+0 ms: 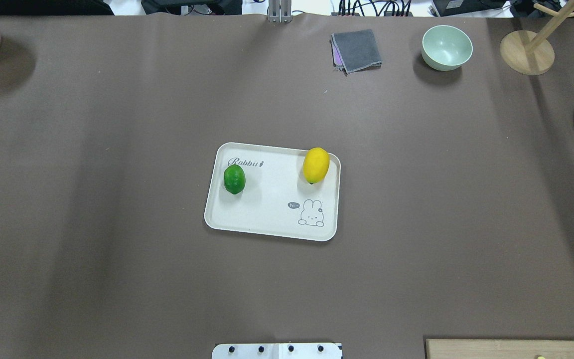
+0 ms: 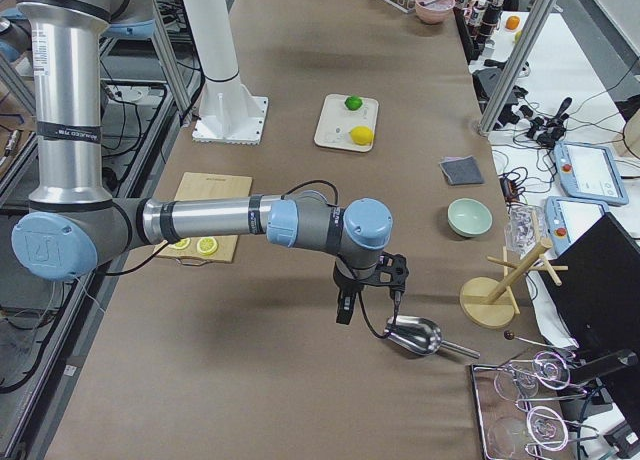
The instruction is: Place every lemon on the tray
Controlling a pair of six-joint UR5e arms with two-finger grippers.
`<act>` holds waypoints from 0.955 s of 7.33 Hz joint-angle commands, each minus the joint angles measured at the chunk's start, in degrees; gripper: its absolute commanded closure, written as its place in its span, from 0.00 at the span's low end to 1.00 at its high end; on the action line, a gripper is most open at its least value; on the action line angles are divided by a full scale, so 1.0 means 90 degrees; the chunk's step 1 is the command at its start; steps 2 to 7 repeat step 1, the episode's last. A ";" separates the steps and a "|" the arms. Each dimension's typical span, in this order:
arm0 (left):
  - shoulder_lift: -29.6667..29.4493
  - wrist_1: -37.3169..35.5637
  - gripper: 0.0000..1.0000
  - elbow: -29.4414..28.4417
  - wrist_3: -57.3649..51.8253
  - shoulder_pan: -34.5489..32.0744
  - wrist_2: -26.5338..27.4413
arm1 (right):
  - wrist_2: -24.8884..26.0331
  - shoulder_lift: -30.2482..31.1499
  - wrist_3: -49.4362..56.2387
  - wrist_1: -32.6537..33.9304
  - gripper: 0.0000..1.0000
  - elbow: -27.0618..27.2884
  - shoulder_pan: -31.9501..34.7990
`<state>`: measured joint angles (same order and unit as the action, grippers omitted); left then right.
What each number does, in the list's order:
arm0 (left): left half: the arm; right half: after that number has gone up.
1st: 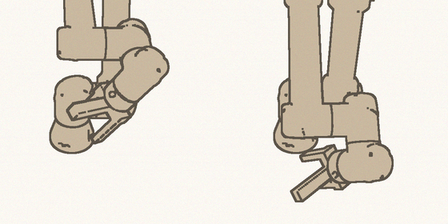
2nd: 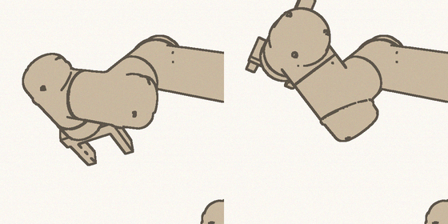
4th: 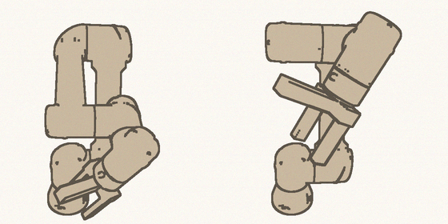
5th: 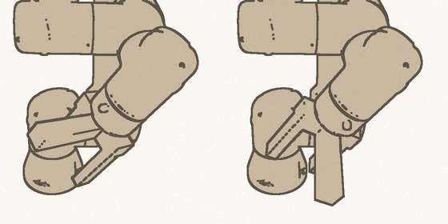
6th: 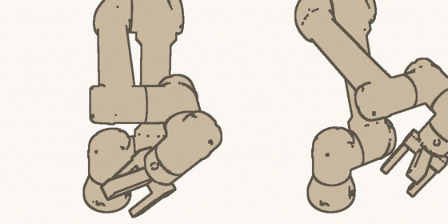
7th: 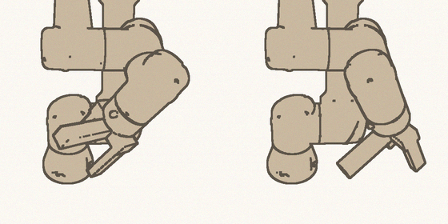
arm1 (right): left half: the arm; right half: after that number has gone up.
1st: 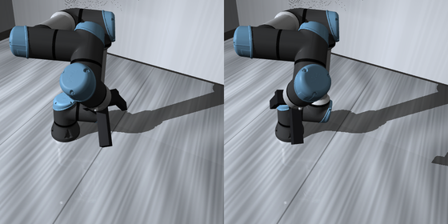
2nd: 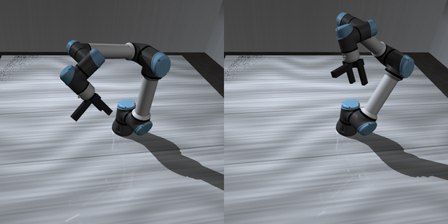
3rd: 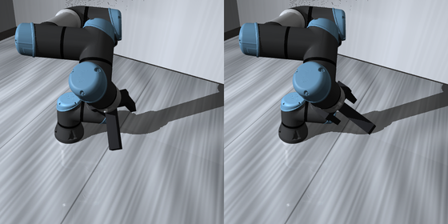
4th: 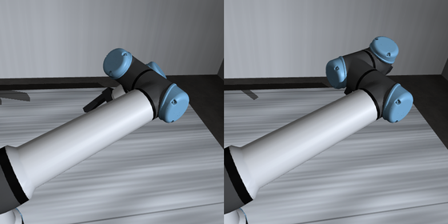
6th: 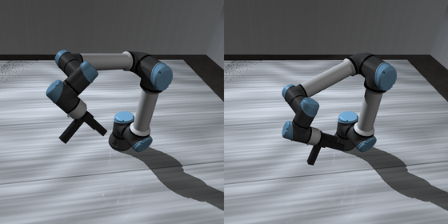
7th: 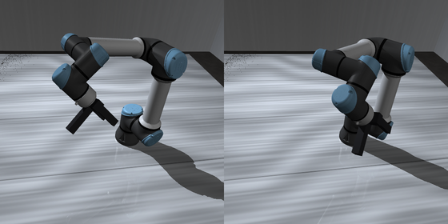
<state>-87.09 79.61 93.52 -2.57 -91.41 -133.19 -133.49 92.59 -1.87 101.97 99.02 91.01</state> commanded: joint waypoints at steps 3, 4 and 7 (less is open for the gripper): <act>-0.0001 -0.0007 0.02 0.0000 0.0003 0.0000 0.0004 | -0.0002 -0.0004 -0.0017 -0.0001 0.00 -0.0007 0.0005; -0.0001 -0.0007 0.02 0.0000 0.0003 0.0000 0.0004 | -0.0002 -0.0004 -0.0017 -0.0001 0.00 -0.0007 0.0005; -0.0001 -0.0007 0.02 0.0000 0.0003 0.0000 0.0004 | -0.0002 -0.0004 -0.0017 -0.0001 0.00 -0.0007 0.0005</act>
